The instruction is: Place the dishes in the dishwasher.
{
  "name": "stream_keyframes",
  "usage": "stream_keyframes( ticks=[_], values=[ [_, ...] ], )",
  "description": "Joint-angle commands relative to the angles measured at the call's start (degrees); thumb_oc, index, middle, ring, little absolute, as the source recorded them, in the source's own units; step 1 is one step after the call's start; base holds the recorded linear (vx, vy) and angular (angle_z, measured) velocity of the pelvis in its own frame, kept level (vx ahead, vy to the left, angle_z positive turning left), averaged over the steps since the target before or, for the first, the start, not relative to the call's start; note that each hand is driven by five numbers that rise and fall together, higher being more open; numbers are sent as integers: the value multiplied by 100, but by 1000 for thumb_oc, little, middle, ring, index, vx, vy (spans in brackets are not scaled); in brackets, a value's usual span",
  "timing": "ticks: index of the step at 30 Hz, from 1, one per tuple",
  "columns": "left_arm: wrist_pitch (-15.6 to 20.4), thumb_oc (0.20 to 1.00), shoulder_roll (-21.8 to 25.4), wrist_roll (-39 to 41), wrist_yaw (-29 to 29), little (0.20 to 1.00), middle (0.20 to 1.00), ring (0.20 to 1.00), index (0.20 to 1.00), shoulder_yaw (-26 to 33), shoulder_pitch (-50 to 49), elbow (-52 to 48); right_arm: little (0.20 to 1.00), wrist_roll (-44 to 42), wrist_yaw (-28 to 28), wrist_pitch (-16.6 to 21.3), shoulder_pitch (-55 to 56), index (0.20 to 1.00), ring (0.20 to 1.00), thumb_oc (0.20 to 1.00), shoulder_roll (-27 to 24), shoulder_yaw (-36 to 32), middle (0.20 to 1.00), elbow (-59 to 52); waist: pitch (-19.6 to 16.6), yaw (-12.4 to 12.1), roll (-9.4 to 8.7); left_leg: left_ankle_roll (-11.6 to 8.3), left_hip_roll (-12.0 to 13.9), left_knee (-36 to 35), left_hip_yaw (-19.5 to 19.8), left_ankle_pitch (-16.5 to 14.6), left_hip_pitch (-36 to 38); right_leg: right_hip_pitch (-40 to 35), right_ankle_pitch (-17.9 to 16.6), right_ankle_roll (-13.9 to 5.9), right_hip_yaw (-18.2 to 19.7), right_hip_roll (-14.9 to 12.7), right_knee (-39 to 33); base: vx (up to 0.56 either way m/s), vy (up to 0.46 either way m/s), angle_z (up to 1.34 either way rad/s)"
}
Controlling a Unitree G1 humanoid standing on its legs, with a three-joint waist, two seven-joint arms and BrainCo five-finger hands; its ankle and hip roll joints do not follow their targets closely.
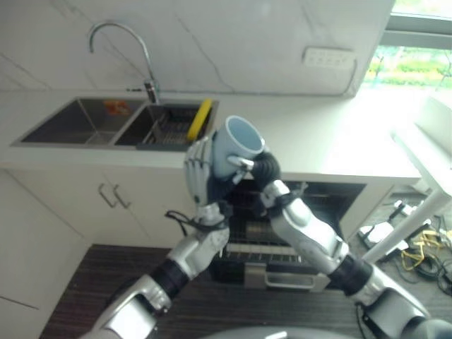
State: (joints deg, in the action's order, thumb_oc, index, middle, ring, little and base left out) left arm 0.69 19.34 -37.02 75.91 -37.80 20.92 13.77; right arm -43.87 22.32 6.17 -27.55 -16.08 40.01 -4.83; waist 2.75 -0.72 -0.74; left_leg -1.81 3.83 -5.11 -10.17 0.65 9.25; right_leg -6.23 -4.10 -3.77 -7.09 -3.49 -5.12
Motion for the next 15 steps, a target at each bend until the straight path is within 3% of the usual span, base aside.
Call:
stream_keyframes(
  ticks=[1, 8, 9, 10, 15],
  values=[
    [289, 200, -184, -366, -147, 200, 200, 200, 200, -808, 512, 485, 1000, 48, -284, 518, -999, 1000, 1000, 1000, 610, -286, 1000, -421, 78, -141, -292, 59, -99, 28, 503, -270, -79, -173, 224, -296, -283, -441, 168, 0, 0, 0],
    [304, 200, -206, -408, -238, 200, 200, 200, 200, -873, 552, 442, 1000, 90, -360, 565, -1045, 1000, 1000, 1000, 681, -239, 1000, -393, 94, -156, -289, 74, -120, 46, 518, -274, -83, -162, 235, -284, -298, -432, 205, 0, 0, 0],
    [308, 200, -200, -392, -259, 200, 200, 200, 200, -874, 559, 442, 260, 97, -418, 557, -1051, 260, 260, 260, 672, -233, 260, -394, 96, -156, -291, 74, -121, 49, 516, -274, -85, -162, 234, -285, -299, -433, 206, 0, 0, 0],
    [312, 200, -202, -394, -250, 200, 200, 200, 200, -885, 570, 447, 200, 116, -466, 529, -1052, 200, 200, 200, 667, -226, 200, -422, 97, -152, -289, 77, -122, 50, 518, -278, -81, -157, 237, -285, -298, -434, 214, 0, 0, 0],
    [422, 200, -201, -444, -442, 200, 200, 200, 200, -964, 583, 420, 200, 6, -598, 551, -1129, 200, 200, 200, 665, -149, 200, -466, 110, -171, -295, 86, -129, 72, 517, -297, -88, -157, 256, -288, -302, -439, 234, 0, 0, 0]
  ],
)
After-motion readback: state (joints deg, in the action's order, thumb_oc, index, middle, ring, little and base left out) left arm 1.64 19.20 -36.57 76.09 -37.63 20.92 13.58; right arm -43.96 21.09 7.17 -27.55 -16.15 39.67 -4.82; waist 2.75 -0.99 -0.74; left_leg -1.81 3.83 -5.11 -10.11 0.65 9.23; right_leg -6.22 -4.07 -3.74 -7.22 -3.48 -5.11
